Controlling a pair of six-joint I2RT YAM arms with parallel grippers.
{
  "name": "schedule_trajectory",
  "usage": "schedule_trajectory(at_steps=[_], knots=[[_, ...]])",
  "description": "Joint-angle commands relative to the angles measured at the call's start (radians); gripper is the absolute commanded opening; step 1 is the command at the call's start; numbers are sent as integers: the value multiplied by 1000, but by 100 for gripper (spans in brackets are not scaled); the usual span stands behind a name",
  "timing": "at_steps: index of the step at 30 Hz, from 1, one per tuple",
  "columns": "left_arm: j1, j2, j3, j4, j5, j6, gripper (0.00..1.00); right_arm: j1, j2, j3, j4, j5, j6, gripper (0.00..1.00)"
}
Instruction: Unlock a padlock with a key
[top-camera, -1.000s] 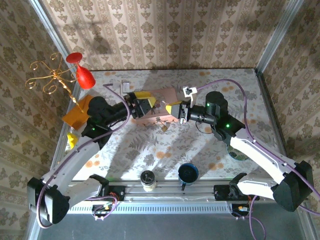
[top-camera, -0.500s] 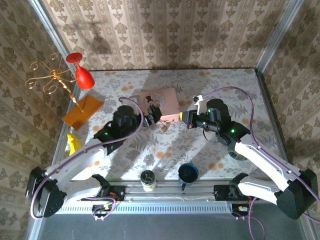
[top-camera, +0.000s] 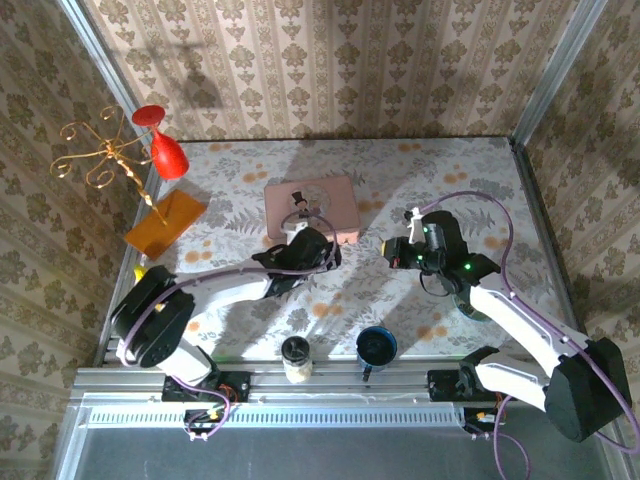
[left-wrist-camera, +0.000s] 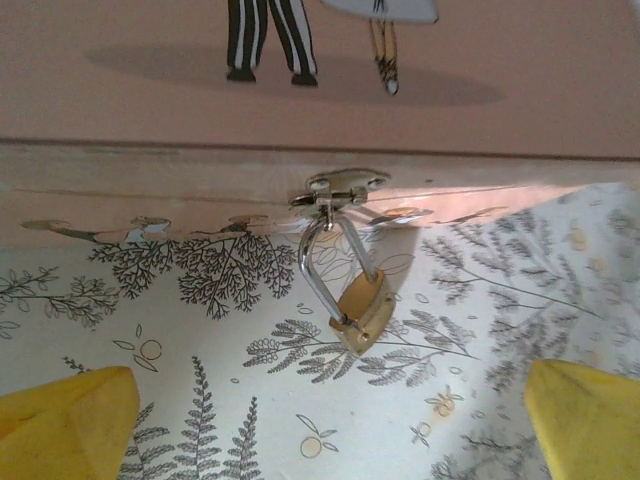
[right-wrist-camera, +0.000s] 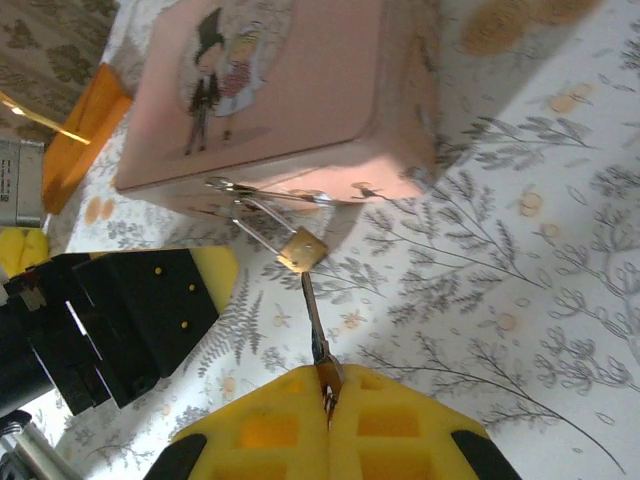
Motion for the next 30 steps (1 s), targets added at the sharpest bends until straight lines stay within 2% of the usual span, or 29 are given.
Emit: schedule_trajectory(at_steps=[1,4,8,23,30], knots=[[-35,73,95,-69,-125,-50,100,-27,-26,-21,16,-41,14,0],[-53,148,175,-178,-214,-119,100,-41,-43,-27,10,-46,12,0],[-67,222,253,-260,-240,-131,100,-53,-61,-31,7,-49,8,0],[-72,245,274,-271,-247,-111,97,-66,-43,-34,59,-80,26,0],[-64,283,292,-260,-230,-106,90,-70,-48,-32,58,-84,24,0]])
